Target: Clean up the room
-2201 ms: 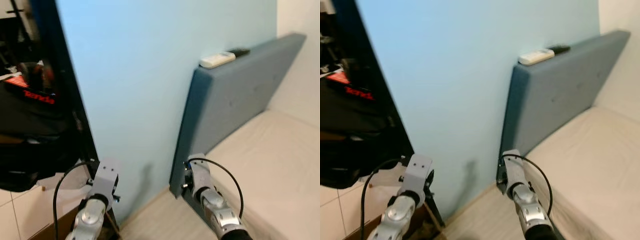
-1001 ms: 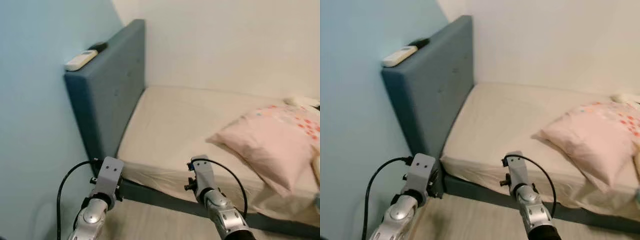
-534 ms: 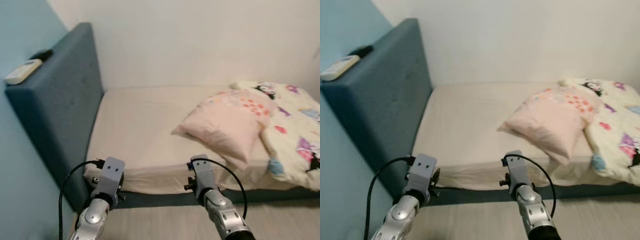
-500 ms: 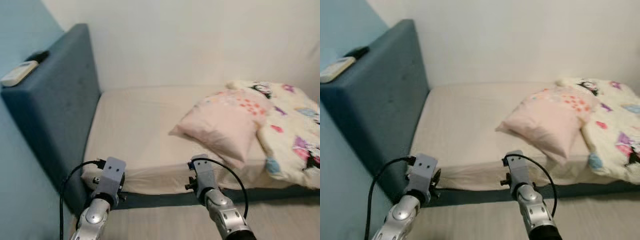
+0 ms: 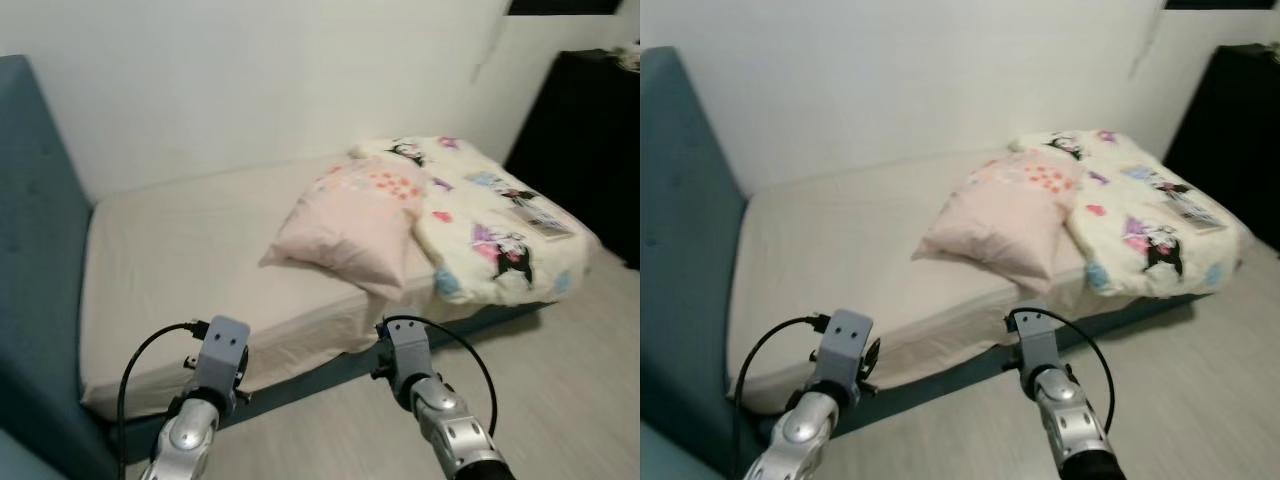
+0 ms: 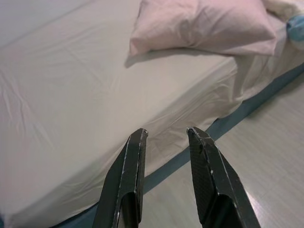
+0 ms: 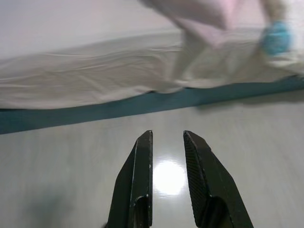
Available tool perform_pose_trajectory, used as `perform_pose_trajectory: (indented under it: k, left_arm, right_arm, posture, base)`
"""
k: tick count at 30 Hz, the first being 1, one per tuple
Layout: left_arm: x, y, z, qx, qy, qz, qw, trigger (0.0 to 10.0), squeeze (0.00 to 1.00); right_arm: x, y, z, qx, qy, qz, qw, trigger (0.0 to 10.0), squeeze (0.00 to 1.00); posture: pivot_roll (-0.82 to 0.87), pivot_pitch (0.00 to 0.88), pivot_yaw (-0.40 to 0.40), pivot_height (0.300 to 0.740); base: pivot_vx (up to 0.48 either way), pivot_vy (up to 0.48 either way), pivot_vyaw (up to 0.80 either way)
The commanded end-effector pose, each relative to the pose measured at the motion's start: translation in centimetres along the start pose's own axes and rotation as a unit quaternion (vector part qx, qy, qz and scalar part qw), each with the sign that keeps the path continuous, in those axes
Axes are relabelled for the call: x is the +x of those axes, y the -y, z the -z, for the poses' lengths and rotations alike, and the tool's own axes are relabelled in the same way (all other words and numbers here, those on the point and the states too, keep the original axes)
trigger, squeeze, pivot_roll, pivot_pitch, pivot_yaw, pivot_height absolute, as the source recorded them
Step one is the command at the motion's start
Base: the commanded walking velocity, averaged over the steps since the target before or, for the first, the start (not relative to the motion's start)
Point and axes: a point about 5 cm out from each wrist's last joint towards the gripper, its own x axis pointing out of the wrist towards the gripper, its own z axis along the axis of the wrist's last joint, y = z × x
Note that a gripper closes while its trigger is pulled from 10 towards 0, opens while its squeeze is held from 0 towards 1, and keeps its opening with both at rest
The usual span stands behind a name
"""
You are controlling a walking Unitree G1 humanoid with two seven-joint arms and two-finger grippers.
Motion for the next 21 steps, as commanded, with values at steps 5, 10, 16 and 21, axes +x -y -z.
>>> perform_pose_trajectory:
  k: [5, 10, 16, 21]
  left_arm:
    - [-0.3, 0.0, 0.1, -0.02, 0.006, -0.002, 1.0, 10.0, 0.0]
    - [-0.5, 0.2, -0.5, -0.035, 0.028, 0.004, 0.999, 10.0, 0.0]
    - [-0.5, 0.3, -0.8, -0.042, 0.038, 0.009, 0.998, 10.0, 0.0]
    - [-0.5, 0.3, -0.9, -0.043, 0.039, 0.009, 0.998, 10.0, 0.0]
  right_arm:
    - [0.0, -0.6, -0.1, 0.004, 0.007, -0.011, 1.0, 10.0, 0.0]
    - [0.0, -0.7, -0.2, -0.001, 0.01, -0.015, 1.0, 10.0, 0.0]
    - [0.0, -0.8, -0.3, -0.004, 0.011, -0.016, 1.0, 10.0, 0.0]
    - [0.0, -0.7, -0.3, -0.005, 0.011, -0.016, 1.0, 10.0, 0.0]
  posture:
    - [0.06, 0.024, -0.048, 0.74]
    - [0.06, 0.022, -0.047, 0.74]
    - [0.06, 0.024, -0.048, 0.74]
    - [0.06, 0.026, -0.048, 0.74]
  base:
    - [0.0, 0.0, 0.0]
    - [0.0, 0.0, 0.0]
    - [0.14, 0.0, 0.0]
    - [0.287, 0.0, 0.0]
